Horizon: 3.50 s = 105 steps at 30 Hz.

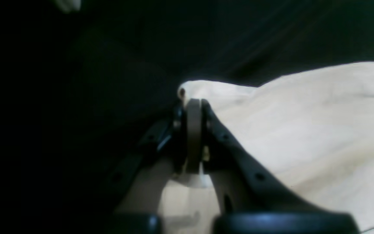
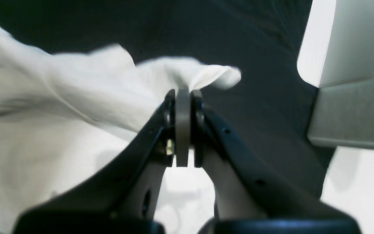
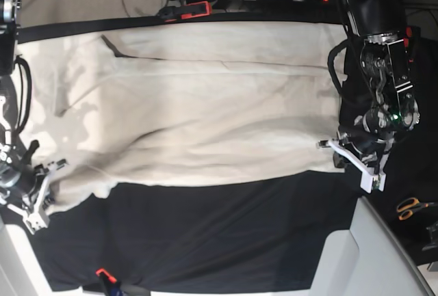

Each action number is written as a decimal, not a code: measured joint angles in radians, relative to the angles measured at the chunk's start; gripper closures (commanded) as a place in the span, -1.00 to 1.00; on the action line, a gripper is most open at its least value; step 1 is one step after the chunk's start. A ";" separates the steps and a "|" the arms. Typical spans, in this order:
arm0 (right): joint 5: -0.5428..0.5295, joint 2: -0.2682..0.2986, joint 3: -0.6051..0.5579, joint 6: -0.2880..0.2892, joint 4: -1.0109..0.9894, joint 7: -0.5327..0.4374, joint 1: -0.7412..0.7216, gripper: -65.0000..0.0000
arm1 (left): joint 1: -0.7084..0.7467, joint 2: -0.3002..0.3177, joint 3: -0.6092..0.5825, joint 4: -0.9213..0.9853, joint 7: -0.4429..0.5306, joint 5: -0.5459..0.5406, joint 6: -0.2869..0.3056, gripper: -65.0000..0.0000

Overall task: Fold the T-shirt properly
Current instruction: 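Lift the hem with both grippers and fold it toward the collar, then lay the folded hem down and open and raise the left gripper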

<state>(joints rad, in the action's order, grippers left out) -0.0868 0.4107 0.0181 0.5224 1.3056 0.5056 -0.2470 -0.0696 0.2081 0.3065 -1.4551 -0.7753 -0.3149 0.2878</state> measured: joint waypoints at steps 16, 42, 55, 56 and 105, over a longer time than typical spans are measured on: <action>0.000 -0.026 0.135 -0.004 0.235 0.184 0.242 1.00 | 0.129 0.031 -0.083 -0.053 0.003 0.000 0.003 1.00; 0.101 -0.079 0.193 0.001 0.297 0.229 0.379 1.00 | 0.233 0.097 -0.090 -0.113 0.008 -0.004 0.053 1.00; 0.145 -0.127 0.195 0.009 0.296 0.236 0.406 1.00 | 0.263 0.120 -0.092 -0.111 0.014 -0.003 0.056 1.00; 0.140 -0.132 0.195 0.009 0.296 0.228 0.409 1.00 | 0.264 0.119 -0.092 -0.111 0.015 -0.004 0.056 1.00; 0.145 -0.217 0.274 0.000 0.342 0.266 0.530 1.00 | 0.303 0.080 -0.138 -0.093 0.060 0.106 0.053 1.00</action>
<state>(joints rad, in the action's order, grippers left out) 0.0578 0.1932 0.2920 0.5220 1.6474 0.7719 0.2829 0.2337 0.2882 0.1684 -1.5482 -0.7158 -0.2089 0.3405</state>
